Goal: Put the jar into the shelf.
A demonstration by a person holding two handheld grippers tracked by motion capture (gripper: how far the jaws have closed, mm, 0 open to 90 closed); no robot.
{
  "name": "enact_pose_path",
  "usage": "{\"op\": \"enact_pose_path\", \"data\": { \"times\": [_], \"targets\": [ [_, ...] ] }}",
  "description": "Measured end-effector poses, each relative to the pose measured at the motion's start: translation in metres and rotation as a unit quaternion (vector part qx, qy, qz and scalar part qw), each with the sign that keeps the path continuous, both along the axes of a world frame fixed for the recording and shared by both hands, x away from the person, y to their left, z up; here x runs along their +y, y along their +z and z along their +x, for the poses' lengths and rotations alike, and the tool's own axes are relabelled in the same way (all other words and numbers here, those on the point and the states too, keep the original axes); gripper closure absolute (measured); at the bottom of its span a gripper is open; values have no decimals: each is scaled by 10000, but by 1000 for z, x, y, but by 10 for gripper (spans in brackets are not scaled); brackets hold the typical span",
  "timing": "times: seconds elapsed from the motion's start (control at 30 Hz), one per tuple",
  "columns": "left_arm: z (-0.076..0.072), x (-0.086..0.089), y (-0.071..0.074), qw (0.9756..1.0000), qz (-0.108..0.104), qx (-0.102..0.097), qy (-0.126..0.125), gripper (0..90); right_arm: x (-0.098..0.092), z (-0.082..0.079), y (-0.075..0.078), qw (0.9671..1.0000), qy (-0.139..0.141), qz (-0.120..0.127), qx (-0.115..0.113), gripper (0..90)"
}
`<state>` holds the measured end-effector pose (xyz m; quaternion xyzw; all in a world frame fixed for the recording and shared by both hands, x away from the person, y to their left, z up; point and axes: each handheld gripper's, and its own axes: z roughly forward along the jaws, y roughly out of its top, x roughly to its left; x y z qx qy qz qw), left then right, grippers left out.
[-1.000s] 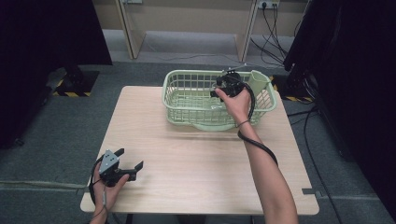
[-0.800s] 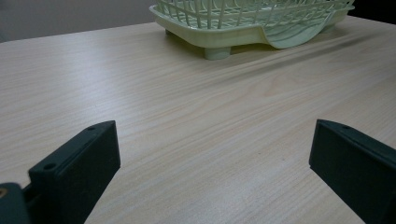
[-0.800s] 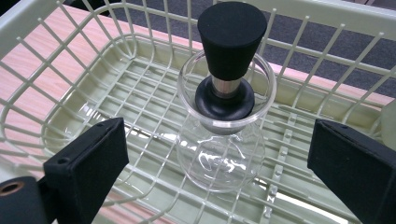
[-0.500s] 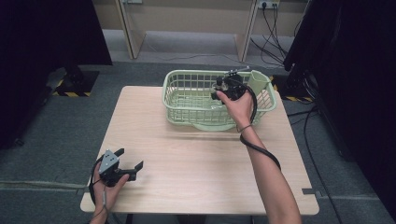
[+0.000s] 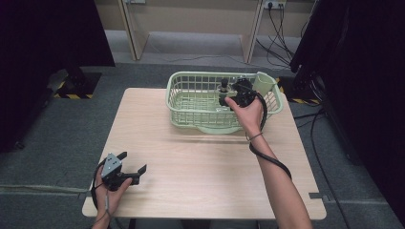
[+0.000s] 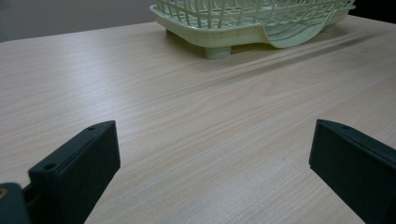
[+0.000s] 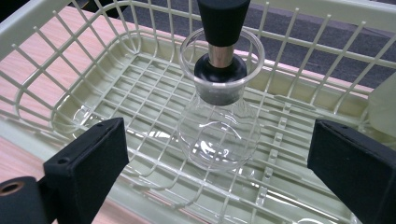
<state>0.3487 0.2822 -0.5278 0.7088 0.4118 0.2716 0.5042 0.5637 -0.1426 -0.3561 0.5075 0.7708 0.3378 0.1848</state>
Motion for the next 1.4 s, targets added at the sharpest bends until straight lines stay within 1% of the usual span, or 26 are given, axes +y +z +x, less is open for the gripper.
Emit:
{"op": "enact_pose_path", "data": {
  "times": [0.23, 0.53, 0.8, 1.1, 1.4],
  "targets": [
    [0, 0, 0, 10000, -6, -9, 1, 15, -1, -9, 1, 9999, 66, 2, -82, 52],
    [0, 0, 0, 10000, 5, -2, 0, 15, -7, -24, 2, 9997, 130, 8, -207, 51],
    [0, 0, 0, 10000, 4, 1, 4, 15, -14, -35, 3, 9996, 135, 25, -262, 51],
    [0, 0, 0, 10000, 17, -4, 0, 15, -20, -49, -4, 9995, 172, 22, -263, 51],
    [0, -1, 0, 10000, 19, -6, 6, 15, -28, -65, -11, 9992, 217, 56, -325, 51]
  ]
}}
